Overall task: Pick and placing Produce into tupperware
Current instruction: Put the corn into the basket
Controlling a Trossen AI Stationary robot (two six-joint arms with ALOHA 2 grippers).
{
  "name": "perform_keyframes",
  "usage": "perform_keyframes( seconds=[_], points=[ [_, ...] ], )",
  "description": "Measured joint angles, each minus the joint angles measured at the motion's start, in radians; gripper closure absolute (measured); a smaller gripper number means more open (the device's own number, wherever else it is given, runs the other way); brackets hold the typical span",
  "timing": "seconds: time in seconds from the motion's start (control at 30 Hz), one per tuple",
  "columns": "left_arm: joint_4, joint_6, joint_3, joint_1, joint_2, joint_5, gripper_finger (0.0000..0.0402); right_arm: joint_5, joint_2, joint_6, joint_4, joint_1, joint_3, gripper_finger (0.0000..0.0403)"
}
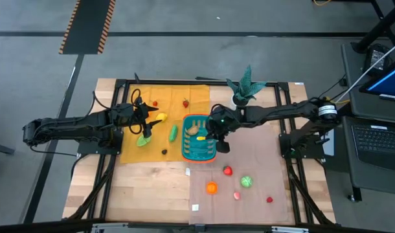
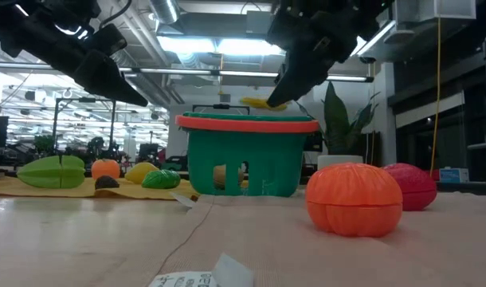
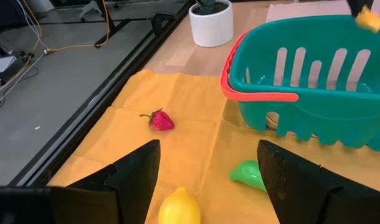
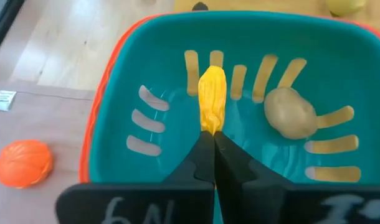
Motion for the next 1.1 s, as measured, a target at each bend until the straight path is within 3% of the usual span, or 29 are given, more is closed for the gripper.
perform_keyframes(
  seconds=[0.33, 0.6, 1.1],
  points=[
    [-0.003, -0.005, 0.000, 0.000, 0.000, 0.013, 0.0140, -0.001, 0.073, -0.002, 0.028, 0.008, 0.000, 0.0403],
    [-0.011, 0.008, 0.000, 0.000, 0.000, 0.237, 0.0140, 0.000, 0.102, -0.049, 0.063, 0.028, 0.000, 0.0403],
    [-0.050, -0.006, 0.000, 0.000, 0.000, 0.242, 0.0140, 0.000, 0.133, -0.047, 0.087, 0.032, -0.001, 0.0401]
  ],
)
